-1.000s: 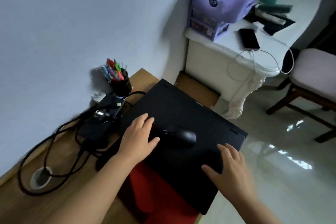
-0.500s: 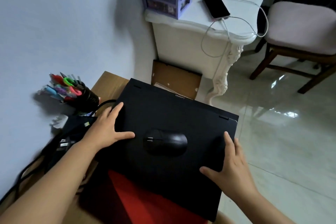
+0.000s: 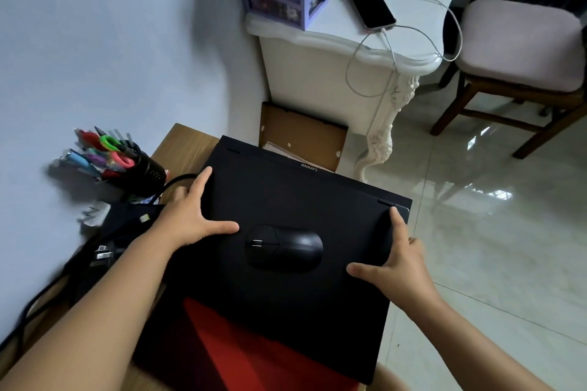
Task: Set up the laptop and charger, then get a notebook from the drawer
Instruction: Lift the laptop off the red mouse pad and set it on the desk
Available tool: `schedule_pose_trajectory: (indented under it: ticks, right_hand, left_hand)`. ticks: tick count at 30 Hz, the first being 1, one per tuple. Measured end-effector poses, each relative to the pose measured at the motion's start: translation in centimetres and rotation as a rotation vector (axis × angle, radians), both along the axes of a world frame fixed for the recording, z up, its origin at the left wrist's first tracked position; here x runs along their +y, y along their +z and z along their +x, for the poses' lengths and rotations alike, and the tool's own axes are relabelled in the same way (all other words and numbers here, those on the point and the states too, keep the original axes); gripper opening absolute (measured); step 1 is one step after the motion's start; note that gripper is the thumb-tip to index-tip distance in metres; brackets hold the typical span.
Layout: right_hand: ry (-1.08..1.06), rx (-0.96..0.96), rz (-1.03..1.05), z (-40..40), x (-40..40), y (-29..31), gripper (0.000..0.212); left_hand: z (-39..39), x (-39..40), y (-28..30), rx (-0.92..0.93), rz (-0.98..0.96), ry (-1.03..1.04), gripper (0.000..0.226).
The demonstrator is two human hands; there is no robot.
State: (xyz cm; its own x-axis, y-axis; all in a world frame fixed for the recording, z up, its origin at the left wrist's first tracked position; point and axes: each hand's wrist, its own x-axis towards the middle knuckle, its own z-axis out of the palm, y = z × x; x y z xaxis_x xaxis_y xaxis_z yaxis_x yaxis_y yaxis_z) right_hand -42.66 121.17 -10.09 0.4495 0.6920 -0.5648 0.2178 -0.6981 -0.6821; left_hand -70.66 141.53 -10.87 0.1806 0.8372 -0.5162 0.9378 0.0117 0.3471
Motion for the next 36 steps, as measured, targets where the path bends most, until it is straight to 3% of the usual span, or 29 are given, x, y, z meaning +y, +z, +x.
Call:
schedule_pose_trajectory:
  ticks: [9,16,27,36]
  right_hand:
    - [-0.111,0.136,0.049,0.3,-0.3,-0.7,0.120]
    - [-0.066,0.105,0.130,1.7,-0.5,1.9,0.116]
    - [0.330,0.047,0.195,-1.3,-0.9,7.9,0.113]
    - [0.764,0.052,0.152,-11.1,-1.4,6.8,0.112]
  left_hand:
    - [0.2,-1.4,0.7,-0.113,-0.019,0.110,0.131]
    - [-0.7,-4.1,3.4,-0.130,0.036,0.173,0.130]
    - [-7.7,-18.3,7.0,-0.227,0.126,0.569,0.127]
    - [-16.0,-33.3,7.0,-0.254,0.190,0.961,0.112]
